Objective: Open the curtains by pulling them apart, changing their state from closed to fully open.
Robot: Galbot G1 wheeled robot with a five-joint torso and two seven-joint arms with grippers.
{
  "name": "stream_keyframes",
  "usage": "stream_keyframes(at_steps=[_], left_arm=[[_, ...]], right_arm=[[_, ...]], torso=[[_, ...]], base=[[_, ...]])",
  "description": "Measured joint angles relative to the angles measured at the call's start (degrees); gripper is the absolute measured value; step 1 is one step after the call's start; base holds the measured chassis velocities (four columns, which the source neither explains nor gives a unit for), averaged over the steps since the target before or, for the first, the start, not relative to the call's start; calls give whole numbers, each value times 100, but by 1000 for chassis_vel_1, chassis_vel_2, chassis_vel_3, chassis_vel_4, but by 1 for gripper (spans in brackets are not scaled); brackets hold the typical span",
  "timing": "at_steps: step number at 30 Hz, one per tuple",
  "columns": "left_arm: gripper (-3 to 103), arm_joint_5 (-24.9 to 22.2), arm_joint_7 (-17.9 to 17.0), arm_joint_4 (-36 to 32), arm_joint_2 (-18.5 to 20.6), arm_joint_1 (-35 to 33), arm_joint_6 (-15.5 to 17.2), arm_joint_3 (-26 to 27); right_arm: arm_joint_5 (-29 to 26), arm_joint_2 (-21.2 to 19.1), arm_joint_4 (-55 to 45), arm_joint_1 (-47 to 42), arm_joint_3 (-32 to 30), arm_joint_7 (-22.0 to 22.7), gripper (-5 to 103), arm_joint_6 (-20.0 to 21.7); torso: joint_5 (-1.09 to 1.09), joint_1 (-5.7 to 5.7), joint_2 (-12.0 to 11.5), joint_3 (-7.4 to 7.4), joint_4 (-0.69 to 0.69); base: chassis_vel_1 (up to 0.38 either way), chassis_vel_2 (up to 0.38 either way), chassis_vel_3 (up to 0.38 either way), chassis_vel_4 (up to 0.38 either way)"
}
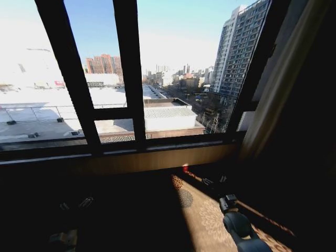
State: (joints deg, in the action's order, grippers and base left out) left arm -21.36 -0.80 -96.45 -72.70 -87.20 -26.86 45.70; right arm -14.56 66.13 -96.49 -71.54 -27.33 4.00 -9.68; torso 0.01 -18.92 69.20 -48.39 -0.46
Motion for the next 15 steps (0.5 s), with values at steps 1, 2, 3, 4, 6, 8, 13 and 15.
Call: stream_keyframes(at_steps=[1, 2, 3, 4, 6, 8, 13, 15], left_arm=[[100, 0, 0, 0, 0, -1, 0, 0], [100, 0, 0, 0, 0, -2, 0, 0], [100, 0, 0, 0, 0, -2, 0, 0], [100, 0, 0, 0, 0, -2, 0, 0], [100, 0, 0, 0, 0, -2, 0, 1], [100, 0, 0, 0, 0, -2, 0, 0], [100, 0, 0, 0, 0, -1, 0, 0], [100, 0, 0, 0, 0, -1, 0, 0]], right_arm=[[0, 0, 0, 0, 0, 0, 100, 0], [0, 0, 0, -1, 0, 0, 100, 0], [0, 0, 0, -1, 0, 0, 100, 0], [0, 0, 0, -1, 0, 0, 100, 0], [0, 0, 0, -1, 1, 0, 100, 0], [0, 0, 0, -1, 1, 0, 100, 0], [0, 0, 0, -1, 1, 0, 100, 0], [0, 0, 0, -1, 1, 0, 100, 0]], torso=[[-2, 3, 2, 2, 0], [-4, 5, 3, 2, 1], [-4, 5, 3, 2, 1], [-3, 5, 3, 2, 0], [-3, 5, 3, 2, 1], [-2, 4, 3, 1, 0], [0, 2, 2, 1, 0], [0, 2, 3, 1, 0]], base=[[0, 0, 0, 0], [0, 0, 0, 0], [0, 0, 0, 0], [0, 0, 0, 0], [0, 0, 0, 0], [0, 0, 0, 0], [0, 0, 0, 0], [60, 13, -28, -12]])
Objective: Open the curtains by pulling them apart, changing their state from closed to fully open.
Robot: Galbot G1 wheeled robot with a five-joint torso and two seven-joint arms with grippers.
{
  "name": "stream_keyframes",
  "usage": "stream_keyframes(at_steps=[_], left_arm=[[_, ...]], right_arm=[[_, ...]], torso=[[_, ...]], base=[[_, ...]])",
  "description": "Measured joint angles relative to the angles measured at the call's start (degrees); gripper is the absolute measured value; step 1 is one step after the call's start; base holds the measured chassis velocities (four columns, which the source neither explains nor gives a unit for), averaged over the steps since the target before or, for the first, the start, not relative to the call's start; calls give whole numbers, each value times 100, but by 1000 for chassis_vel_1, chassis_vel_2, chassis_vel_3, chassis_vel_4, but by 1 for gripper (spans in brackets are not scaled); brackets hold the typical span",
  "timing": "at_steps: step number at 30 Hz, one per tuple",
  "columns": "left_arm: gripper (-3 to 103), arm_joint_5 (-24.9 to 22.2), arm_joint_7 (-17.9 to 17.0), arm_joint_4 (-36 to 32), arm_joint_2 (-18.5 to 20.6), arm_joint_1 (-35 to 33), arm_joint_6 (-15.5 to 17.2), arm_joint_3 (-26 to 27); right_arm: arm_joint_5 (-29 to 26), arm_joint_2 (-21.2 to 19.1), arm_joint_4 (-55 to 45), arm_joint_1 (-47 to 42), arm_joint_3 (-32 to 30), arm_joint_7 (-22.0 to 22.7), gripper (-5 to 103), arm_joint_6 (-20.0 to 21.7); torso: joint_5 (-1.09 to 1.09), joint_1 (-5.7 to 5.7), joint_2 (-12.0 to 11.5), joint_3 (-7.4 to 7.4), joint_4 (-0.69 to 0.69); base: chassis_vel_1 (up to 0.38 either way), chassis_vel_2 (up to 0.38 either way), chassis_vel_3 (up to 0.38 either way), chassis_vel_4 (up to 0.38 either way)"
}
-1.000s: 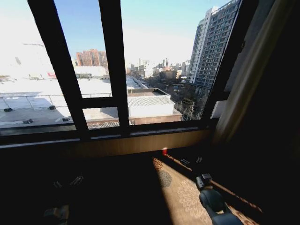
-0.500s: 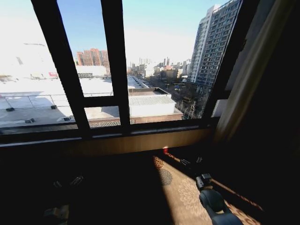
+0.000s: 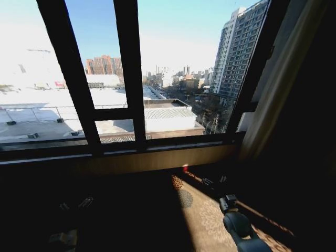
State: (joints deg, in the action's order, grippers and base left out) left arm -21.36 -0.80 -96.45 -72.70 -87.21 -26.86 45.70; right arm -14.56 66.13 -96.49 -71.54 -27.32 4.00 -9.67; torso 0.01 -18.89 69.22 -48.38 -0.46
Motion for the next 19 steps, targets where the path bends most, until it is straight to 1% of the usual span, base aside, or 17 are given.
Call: stream_keyframes(at_steps=[8, 19], left_arm=[[100, 0, 0, 0, 0, 0, 0, 1], [100, 0, 0, 0, 0, 0, 0, 0]], right_arm=[[0, 0, 0, 0, 0, 0, 100, 0], [0, 0, 0, 0, 1, 0, 100, 0]], torso=[[-2, 1, 1, 1, 1], [-1, 0, 0, 0, 0]], base=[[60, 21, -48, -9], [0, 0, 0, 0]])
